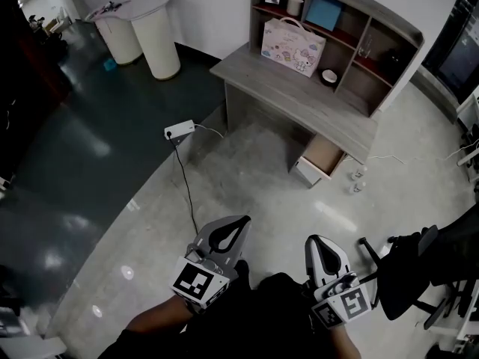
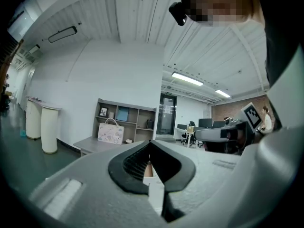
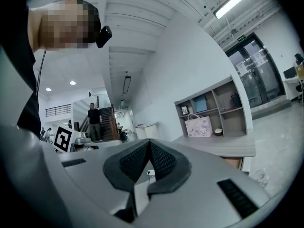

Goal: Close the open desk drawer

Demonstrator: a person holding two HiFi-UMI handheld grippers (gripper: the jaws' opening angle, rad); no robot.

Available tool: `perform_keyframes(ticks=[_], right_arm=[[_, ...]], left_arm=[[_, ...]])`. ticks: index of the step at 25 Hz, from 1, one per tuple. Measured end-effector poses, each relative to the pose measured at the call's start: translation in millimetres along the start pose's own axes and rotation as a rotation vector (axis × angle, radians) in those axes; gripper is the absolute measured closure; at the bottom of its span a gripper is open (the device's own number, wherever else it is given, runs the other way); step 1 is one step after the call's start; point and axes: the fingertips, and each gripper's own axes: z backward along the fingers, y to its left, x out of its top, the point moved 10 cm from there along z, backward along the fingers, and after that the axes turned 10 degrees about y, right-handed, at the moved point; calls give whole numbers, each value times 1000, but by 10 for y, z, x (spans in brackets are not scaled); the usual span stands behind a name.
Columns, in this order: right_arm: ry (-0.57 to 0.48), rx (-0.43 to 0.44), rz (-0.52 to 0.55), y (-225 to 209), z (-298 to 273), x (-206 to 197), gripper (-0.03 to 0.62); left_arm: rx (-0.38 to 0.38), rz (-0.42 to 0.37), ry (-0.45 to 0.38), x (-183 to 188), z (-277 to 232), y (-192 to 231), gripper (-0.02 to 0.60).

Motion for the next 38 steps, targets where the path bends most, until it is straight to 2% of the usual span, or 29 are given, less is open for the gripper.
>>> perform_keyframes(ticks=[8, 13, 17, 23, 25, 27, 32, 38], right_arm=[[-17, -10, -67, -397, -453, 114, 583], [10, -48, -45, -982, -660, 115, 583], [-8, -34, -36, -1454, -944, 302, 583], [-20, 5, -96, -2207, -1264, 402, 583], [-15, 5, -114, -2453, -1332, 399, 583], [0, -15, -110, -2682, -1388, 370, 583], [27, -59, -73, -2979, -1570, 272, 583], [135, -99, -120, -3138, -1716, 74, 583]], left_arm=[[-31, 11, 35, 49, -591, 328, 574], [-41, -14, 52, 155, -1167, 440, 574], [-50, -8, 60, 362, -1724, 596, 574], [-32, -54, 102, 688, -2516, 663, 574], [-43, -46, 127, 730, -2771, 649, 574], [-66, -40, 145, 734, -2998, 620, 574], [-91, -99, 177, 608, -3462, 691, 574], [-159, -37, 213, 343, -3948, 823, 574]])
